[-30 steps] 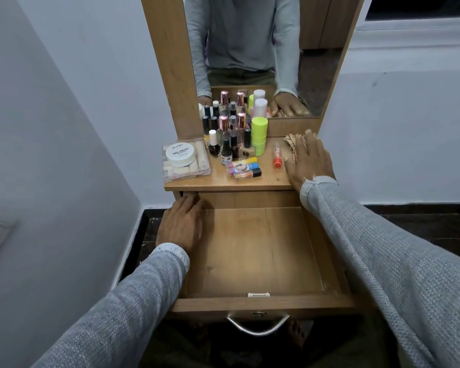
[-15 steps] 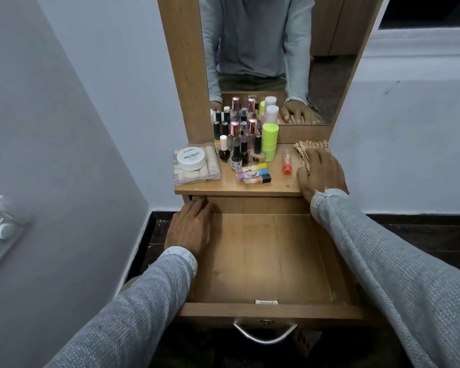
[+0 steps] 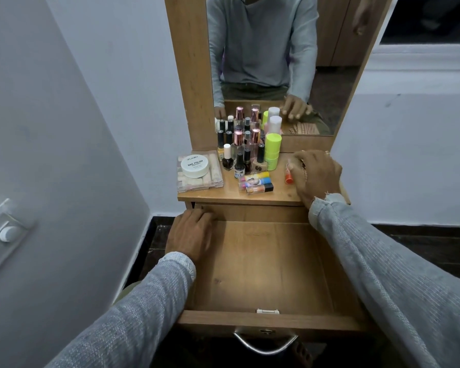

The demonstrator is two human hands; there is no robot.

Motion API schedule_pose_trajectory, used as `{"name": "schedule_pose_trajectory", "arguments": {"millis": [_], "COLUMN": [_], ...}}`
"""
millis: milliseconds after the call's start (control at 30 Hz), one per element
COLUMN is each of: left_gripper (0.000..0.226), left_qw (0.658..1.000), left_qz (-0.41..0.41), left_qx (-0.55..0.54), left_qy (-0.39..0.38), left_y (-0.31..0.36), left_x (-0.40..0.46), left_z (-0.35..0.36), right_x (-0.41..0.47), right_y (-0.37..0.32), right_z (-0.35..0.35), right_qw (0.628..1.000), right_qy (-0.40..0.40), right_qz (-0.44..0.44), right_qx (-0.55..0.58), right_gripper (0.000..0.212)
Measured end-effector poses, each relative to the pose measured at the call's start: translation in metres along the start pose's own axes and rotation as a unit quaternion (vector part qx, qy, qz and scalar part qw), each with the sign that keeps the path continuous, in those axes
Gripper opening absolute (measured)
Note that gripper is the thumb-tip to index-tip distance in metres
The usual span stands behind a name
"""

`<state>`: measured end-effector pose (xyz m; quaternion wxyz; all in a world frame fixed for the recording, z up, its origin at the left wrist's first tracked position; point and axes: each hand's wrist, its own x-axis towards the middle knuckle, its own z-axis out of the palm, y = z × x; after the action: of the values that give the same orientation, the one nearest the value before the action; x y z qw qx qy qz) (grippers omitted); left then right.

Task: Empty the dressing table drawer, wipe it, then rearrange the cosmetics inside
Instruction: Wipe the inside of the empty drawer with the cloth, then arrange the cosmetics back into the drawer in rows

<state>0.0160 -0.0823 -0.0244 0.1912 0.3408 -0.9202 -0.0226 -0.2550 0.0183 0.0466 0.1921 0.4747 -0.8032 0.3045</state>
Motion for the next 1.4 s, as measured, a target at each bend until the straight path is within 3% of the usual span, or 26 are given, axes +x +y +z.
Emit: {"name": "schedule_pose_trajectory", "arguments": {"millis": [200, 467, 667, 800, 1067, 1233, 1400], "left_gripper": [0.018, 0.022, 0.018, 0.021, 0.030, 0.031, 0.023], "left_qw": [0.995, 0.980, 0.975, 0.977, 0.991, 0.992, 0.991], "left_qz": [-0.021, -0.096, -0.127, -0.148, -0.128, -0.123, -0.130], "left_qx": [-0.070, -0.141, -0.147, -0.117, -0.040, -0.014, -0.007], "left_qy": [0.072, 0.106, 0.109, 0.100, 0.016, -0.031, -0.038], "left_y": [0.019, 0.047, 0.039, 0.026, 0.022, 0.015, 0.012], "left_x": [0.026, 0.082, 0.102, 0.132, 0.179, 0.196, 0.206], "left_z": [-0.034, -0.071, -0.076, -0.088, -0.092, -0.078, -0.069], "right_x": [0.043, 0.063, 0.063, 0.068, 0.058, 0.024, -0.009], "right_y": [-0.052, -0.071, -0.072, -0.067, -0.068, -0.065, -0.054], "right_z": [-0.006, 0.002, -0.001, -0.007, -0.045, -0.054, -0.045], "right_qw": [0.995, 0.979, 0.986, 0.992, 0.988, 0.977, 0.968], "right_qy": [-0.067, -0.117, -0.133, -0.123, -0.070, -0.112, -0.160], "right_qz": [-0.071, -0.082, -0.072, -0.034, -0.058, -0.117, -0.116], "right_qx": [-0.032, -0.147, -0.066, 0.022, 0.124, 0.141, 0.155], "right_gripper": [0.028, 0.027, 0.029, 0.018, 0.008, 0.009, 0.012]}}
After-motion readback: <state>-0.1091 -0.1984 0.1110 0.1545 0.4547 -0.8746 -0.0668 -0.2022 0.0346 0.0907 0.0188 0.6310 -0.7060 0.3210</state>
